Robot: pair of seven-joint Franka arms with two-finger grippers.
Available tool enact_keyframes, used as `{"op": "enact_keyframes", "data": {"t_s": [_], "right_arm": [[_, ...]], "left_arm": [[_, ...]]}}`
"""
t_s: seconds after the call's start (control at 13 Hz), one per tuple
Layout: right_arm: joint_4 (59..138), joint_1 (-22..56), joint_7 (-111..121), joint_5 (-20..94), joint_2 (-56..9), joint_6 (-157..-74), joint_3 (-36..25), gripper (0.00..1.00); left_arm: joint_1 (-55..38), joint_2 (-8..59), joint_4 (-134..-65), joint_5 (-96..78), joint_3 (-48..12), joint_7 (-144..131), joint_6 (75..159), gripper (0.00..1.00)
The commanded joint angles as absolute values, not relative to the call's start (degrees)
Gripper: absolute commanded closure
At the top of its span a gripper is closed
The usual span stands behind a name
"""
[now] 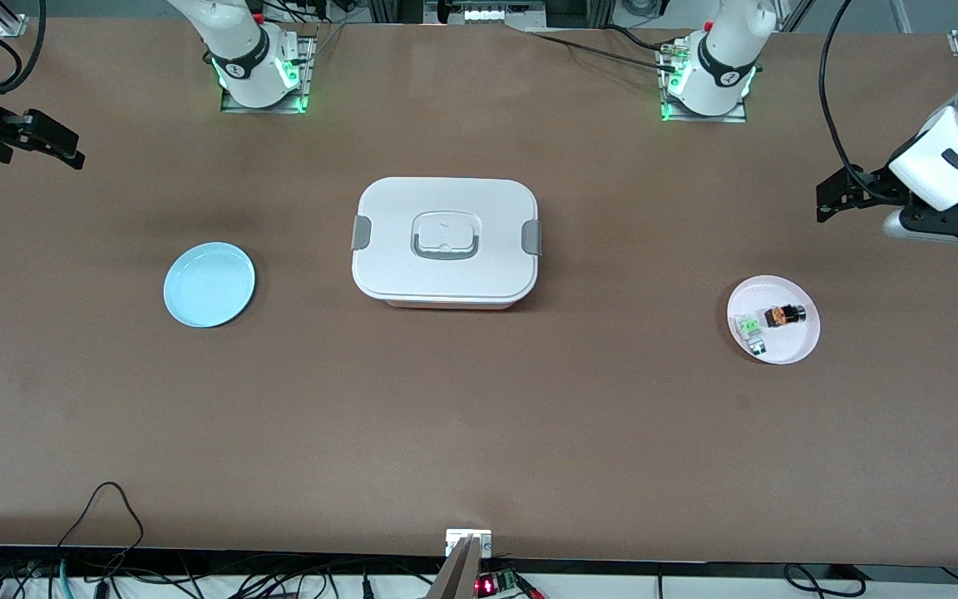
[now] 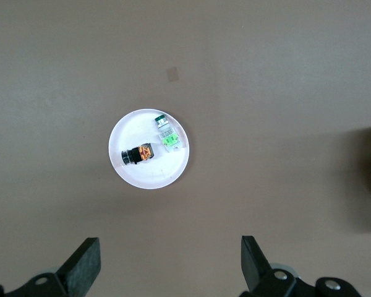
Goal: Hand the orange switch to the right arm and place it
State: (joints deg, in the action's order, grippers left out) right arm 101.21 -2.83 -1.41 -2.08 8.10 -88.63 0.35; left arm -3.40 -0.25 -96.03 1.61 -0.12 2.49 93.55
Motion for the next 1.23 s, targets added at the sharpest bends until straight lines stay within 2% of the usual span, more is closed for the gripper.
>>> {"op": "enact_keyframes", "data": {"t_s": [0.0,1.16], "right_arm": [[100.3,-2.7,-1.7,-1.3,7.8,-86.9,0.5,0.00],[99.2,-2.8,-2.3,-1.2,7.2,-87.3,0.2,0.00]], "left_arm": [[-3.4,-0.4,-95.5,2.6,-0.4,1.8,92.6,0.00],[-3.3,0.2,-94.5,1.9,0.0,1.6,90.4,0.00]]}}
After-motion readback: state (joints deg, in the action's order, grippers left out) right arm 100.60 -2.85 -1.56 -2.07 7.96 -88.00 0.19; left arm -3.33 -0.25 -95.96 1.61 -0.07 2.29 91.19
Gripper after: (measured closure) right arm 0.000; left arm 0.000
